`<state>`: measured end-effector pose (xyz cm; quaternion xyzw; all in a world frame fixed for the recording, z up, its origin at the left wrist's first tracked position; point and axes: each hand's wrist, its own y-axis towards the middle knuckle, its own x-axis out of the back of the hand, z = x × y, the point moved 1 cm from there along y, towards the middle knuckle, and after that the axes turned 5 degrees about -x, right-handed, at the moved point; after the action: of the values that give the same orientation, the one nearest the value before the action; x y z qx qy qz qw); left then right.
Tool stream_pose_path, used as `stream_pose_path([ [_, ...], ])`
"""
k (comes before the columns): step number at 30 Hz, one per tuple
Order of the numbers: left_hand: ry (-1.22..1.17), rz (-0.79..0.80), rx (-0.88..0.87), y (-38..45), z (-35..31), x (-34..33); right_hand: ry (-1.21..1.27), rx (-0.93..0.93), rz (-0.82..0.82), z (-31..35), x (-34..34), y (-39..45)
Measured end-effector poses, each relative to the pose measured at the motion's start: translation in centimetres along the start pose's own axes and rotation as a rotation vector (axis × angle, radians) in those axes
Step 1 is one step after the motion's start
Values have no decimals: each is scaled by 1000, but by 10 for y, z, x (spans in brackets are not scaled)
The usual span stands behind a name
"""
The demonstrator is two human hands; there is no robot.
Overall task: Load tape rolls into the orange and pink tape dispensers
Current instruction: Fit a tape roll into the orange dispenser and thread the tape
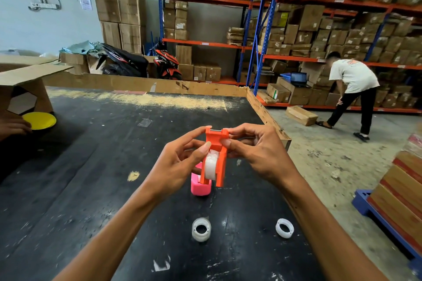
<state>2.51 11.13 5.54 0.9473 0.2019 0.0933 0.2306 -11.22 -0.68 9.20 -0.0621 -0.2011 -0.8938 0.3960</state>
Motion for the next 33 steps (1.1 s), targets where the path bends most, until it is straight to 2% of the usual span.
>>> stream_pose_path([
  [7, -8, 17, 22, 2, 0, -4, 62, 38, -38, -3, 1, -8],
  [14, 22, 41, -15, 0, -3, -3, 9, 45, -8, 0, 1, -9],
  [19, 10, 9, -18, 2, -5, -5, -10, 102, -101, -6, -3, -11],
  [24, 36, 61, 1, 1, -6, -2, 60, 93, -154, -15, -8, -15],
  [33, 62, 78, -27, -2, -3, 1, 53, 74, -123, -13, -8, -16],
])
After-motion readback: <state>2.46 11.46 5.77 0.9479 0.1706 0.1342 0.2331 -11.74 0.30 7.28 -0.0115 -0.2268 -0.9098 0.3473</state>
